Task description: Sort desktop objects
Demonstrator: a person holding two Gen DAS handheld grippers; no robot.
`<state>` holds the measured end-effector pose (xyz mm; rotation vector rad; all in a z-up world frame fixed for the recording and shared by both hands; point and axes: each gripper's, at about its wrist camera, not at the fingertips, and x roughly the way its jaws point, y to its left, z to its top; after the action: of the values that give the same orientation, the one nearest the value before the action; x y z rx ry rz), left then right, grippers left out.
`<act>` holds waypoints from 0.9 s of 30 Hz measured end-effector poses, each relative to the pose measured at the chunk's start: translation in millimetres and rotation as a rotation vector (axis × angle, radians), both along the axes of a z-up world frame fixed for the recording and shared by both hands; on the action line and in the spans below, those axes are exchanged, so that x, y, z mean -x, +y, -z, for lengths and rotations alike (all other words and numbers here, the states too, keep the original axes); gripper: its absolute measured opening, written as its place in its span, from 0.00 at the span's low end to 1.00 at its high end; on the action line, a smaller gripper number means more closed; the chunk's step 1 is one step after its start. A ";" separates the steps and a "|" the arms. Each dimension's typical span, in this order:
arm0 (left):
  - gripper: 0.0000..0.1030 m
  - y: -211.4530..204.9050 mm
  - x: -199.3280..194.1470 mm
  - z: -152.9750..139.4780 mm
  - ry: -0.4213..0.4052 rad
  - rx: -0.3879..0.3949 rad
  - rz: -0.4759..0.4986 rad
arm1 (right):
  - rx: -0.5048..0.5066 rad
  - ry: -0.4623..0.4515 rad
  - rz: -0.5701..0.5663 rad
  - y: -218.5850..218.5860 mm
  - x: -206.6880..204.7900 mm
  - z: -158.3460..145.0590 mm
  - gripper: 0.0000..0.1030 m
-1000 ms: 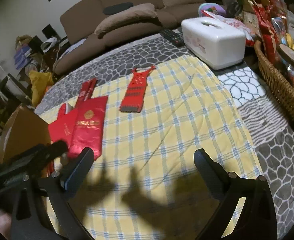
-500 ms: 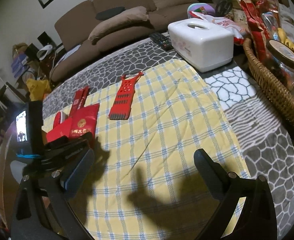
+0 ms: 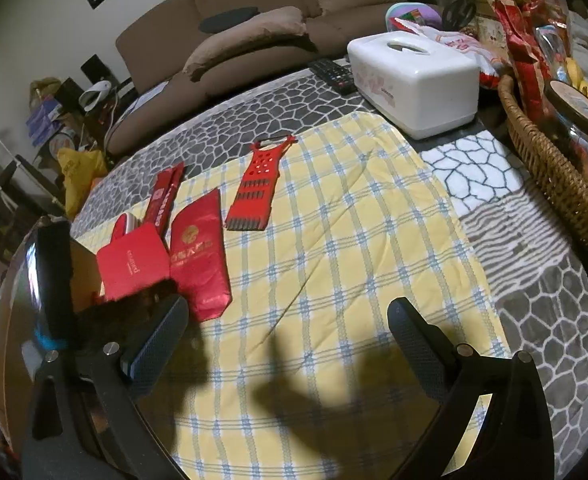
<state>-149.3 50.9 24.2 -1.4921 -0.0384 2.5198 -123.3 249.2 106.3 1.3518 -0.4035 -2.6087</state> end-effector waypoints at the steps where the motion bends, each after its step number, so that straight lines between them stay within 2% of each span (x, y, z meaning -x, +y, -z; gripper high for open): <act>1: 0.00 -0.7 -6.6 -1.0 -0.006 -0.030 0.009 | 0.000 0.001 0.000 0.2 -0.2 -0.1 0.98; 4: 0.00 -5.3 -20.4 -5.3 -0.022 -0.100 0.018 | 0.012 -0.004 -0.001 0.4 0.4 0.8 0.98; 7: 0.01 -16.0 -21.0 -11.6 -0.034 -0.170 -0.026 | 0.034 -0.016 -0.005 -0.8 1.5 3.4 0.98; 8: 0.10 -17.5 -18.5 -13.0 -0.033 -0.170 -0.037 | 0.036 -0.018 -0.008 -2.1 1.6 3.5 0.98; 9: 0.27 -19.0 -15.4 -14.8 -0.027 -0.169 -0.050 | 0.034 -0.017 -0.010 -2.7 1.8 3.3 0.98; 10: 0.39 -20.4 -11.7 -16.5 -0.019 -0.169 -0.061 | 0.031 -0.014 -0.013 -4.1 1.3 1.7 0.98; 11: 0.57 -21.2 -8.0 -18.0 -0.012 -0.167 -0.072 | 0.031 -0.011 -0.014 -4.4 1.1 1.8 0.98; 12: 0.63 -20.7 -5.1 -20.0 -0.001 -0.164 -0.081 | 0.033 -0.009 -0.013 -4.5 1.1 1.4 0.98; 18: 0.69 3.9 19.0 -14.1 -0.007 -0.055 -0.068 | 0.036 -0.016 -0.007 -1.5 3.5 3.6 0.98; 19: 0.72 9.5 21.9 -11.1 -0.008 -0.024 -0.072 | 0.036 -0.017 -0.005 -0.6 3.7 4.1 0.98; 21: 0.85 19.8 28.5 -3.5 -0.016 0.041 -0.080 | 0.040 -0.018 0.000 2.2 4.2 4.4 0.98; 23: 0.86 27.5 32.4 4.4 -0.031 0.078 -0.080 | 0.044 -0.016 0.004 5.0 4.0 3.6 0.98; 25: 0.86 34.4 34.3 11.6 -0.042 0.083 -0.064 | 0.044 -0.014 0.009 7.0 4.2 3.3 0.98; 27: 0.83 41.0 32.8 16.4 -0.019 0.113 -0.046 | 0.048 -0.016 0.014 9.0 4.6 3.8 0.98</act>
<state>-182.1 91.9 7.8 -1.5748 0.0681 2.5831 -127.9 258.2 102.5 1.3605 -0.4759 -2.5835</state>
